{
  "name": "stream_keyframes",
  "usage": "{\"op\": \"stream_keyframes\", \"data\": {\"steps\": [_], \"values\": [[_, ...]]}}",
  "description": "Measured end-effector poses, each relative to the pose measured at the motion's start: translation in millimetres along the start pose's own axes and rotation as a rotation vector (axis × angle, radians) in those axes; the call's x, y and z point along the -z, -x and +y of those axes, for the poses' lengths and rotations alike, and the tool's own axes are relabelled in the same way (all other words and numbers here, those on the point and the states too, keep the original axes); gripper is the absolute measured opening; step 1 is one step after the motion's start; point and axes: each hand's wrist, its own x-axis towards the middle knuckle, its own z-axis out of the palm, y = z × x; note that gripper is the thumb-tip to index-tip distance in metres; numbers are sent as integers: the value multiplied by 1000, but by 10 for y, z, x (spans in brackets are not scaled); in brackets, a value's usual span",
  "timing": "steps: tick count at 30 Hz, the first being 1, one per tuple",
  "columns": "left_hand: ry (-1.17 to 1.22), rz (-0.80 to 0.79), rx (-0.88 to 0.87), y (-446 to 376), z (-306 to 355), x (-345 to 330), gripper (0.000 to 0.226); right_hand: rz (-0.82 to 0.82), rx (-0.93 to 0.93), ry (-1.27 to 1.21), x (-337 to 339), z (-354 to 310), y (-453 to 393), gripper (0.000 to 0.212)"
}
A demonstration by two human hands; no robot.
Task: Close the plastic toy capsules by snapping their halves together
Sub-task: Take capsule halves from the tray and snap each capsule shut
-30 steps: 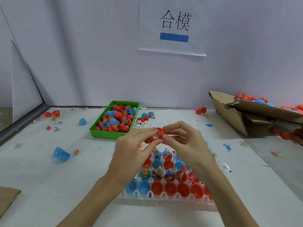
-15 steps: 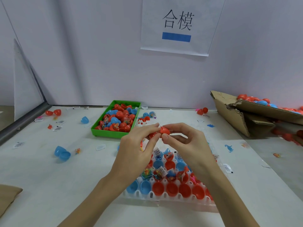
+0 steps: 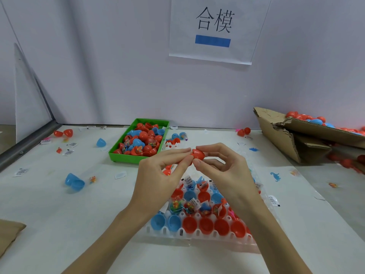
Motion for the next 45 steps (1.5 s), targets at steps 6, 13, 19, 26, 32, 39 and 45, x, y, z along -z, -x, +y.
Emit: {"op": "stream_keyframes", "data": {"steps": [6, 13, 19, 26, 32, 39, 45], "values": [[164, -12, 131, -42, -26, 32, 25, -5, -4, -23, 0, -26, 8, 28], [329, 54, 208, -85, 21, 96, 26, -34, -18, -58, -16, -72, 18, 29], [153, 7, 143, -91, 8, 89, 19, -6, 8, -7, -33, -64, 20, 28], [-201, -28, -114, -3, -7, 58, 20, -16, 24, 48, -47, -30, 37, 30], [-176, 12, -134, -15, 14, 47, 20, -45, -25, -3, -16, -24, 39, 30], [39, 28, 61, -52, 31, 88, 16, -47, -51, -71, -40, -58, 25, 32], [-3, -14, -6, -48, 52, 87, 22, -35, -55, -72, -49, -41, 48, 31]]}}
